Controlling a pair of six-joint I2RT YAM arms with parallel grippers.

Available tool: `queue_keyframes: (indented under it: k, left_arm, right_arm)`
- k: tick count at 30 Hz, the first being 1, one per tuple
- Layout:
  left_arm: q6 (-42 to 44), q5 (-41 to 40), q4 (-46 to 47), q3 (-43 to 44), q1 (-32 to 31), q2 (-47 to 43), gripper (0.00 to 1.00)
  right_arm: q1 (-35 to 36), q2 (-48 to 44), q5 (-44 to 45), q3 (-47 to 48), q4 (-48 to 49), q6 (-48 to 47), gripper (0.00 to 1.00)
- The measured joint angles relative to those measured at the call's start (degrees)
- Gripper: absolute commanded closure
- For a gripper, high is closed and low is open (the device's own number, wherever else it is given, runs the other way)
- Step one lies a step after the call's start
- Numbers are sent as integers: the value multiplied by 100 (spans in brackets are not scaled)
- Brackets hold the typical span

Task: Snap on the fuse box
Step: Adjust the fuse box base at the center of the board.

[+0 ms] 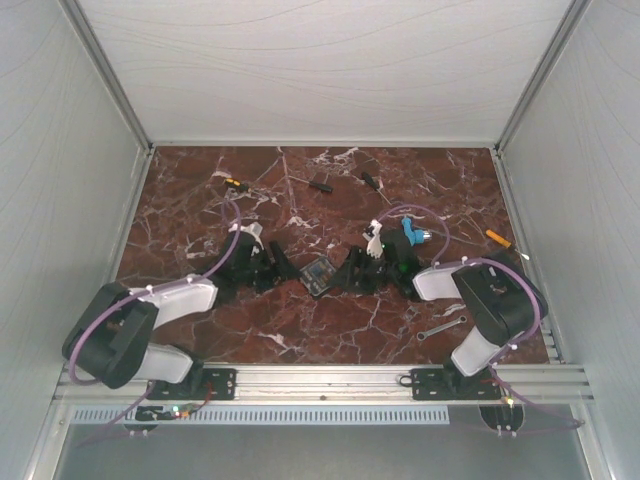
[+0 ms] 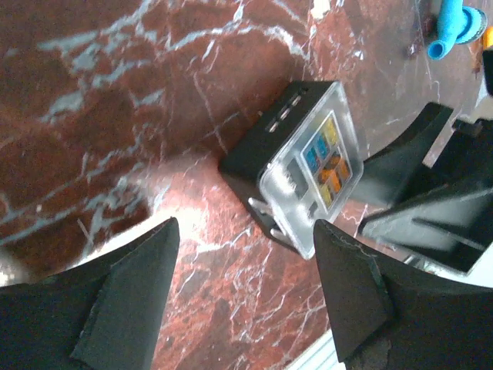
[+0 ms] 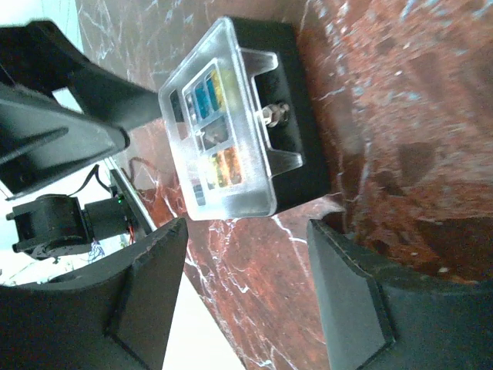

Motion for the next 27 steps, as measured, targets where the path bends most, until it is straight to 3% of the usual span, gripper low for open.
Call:
queue_keyframes:
  k: [9,18,27]
  left_arm:
    - [734,85,83,754,33,881,34]
    - [1491,765,706,960,33,1644,40]
    - [1593,1445,1325,785,66,1768,43]
  right_arm:
    - [546,-2,518,-175,474,514,40]
    - [715,22,844,-179,573,678,40]
    - [614,44,796,-175,599,662,40]
